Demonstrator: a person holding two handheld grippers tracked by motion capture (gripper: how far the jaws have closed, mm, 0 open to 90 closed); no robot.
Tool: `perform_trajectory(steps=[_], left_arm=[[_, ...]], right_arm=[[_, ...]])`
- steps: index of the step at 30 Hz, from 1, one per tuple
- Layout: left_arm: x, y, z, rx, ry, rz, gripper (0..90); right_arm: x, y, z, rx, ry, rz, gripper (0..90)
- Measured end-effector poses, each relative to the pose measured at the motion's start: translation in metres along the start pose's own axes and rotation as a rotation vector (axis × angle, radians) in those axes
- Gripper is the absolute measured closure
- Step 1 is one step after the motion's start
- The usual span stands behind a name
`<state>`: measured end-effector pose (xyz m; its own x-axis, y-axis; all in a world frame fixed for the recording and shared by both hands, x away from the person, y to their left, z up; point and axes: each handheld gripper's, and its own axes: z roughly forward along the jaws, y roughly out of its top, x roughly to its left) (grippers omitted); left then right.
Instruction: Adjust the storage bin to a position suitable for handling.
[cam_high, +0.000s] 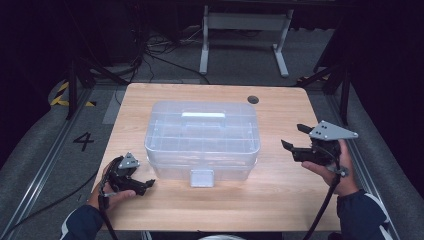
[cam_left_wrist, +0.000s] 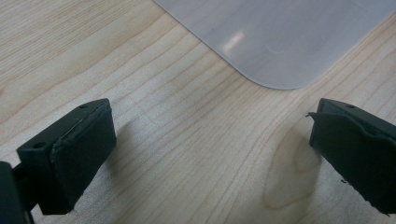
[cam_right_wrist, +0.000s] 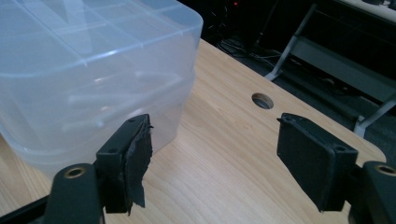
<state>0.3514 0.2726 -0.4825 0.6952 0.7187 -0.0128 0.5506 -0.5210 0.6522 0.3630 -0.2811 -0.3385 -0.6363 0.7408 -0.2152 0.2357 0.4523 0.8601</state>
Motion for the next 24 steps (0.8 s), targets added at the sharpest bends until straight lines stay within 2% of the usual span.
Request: perform_trajectory(steps=[7, 9, 13, 17, 19, 24], left_arm=[[0.000, 0.000, 0.000, 0.000, 0.000, 0.000, 0.8], [0.000, 0.000, 0.000, 0.000, 0.001, 0.000, 0.8], [0.000, 0.000, 0.000, 0.000, 0.000, -0.001, 0.8], [0.000, 0.000, 0.000, 0.000, 0.000, -0.001, 0.8], [0.000, 0.000, 0.000, 0.000, 0.001, -0.001, 0.8], [0.000, 0.000, 0.000, 0.000, 0.001, -0.001, 0.8]], right_arm=[[0.004, 0.018, 0.011, -0.007, 0.017, -0.017, 28.2], [0.006, 0.024, 0.017, -0.020, 0.028, -0.003, 29.3], [0.010, 0.034, 0.026, -0.025, 0.043, -0.021, 29.8], [0.018, 0.049, 0.037, -0.051, 0.082, -0.023, 31.7], [0.022, 0.056, 0.042, -0.058, 0.101, -0.036, 36.9], [0.032, 0.068, 0.058, -0.050, 0.144, -0.055, 40.6]])
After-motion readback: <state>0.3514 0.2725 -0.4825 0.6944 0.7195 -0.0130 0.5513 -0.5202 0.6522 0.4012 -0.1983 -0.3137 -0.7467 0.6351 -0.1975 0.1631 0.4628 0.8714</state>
